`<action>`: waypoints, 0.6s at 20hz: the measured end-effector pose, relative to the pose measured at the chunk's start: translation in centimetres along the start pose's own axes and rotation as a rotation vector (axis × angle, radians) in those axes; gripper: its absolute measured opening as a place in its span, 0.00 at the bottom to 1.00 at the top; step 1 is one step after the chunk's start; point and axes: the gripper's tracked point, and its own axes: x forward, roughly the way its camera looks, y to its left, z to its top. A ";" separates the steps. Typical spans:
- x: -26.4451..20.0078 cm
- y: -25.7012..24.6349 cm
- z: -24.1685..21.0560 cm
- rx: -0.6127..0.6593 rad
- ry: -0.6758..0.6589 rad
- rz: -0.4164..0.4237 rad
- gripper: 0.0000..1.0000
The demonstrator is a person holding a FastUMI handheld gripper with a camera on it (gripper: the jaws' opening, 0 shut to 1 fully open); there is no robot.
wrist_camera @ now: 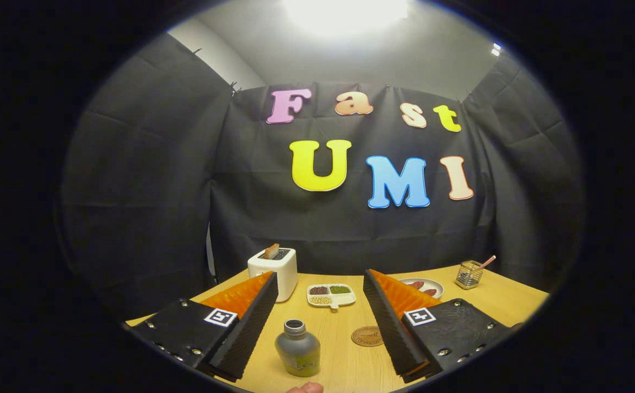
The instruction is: Take the bottle from table, then pour the juice into the cup, finally place the bottle on the coaster
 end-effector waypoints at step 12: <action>2.4 2.3 -8.5 0.023 0.121 -0.022 0.96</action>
